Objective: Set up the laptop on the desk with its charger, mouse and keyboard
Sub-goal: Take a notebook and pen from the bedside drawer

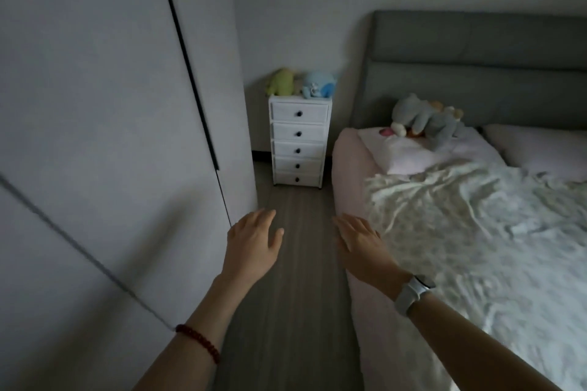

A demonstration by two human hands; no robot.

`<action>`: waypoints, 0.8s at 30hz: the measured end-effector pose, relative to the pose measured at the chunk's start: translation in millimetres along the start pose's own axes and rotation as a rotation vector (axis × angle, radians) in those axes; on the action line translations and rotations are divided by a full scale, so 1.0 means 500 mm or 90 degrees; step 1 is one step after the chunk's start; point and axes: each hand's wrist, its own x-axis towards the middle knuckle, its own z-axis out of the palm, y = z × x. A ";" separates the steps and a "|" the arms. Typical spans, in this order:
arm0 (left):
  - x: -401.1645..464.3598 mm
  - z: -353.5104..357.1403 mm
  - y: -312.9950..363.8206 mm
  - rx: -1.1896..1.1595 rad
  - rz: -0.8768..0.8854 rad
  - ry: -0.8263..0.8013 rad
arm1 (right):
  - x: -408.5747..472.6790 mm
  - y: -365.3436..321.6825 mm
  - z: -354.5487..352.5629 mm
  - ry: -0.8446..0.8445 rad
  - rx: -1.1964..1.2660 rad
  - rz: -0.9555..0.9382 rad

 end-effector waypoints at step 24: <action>1.215 0.255 -0.124 -0.105 -0.109 0.008 | 1.248 0.404 -0.035 -0.121 -0.013 0.048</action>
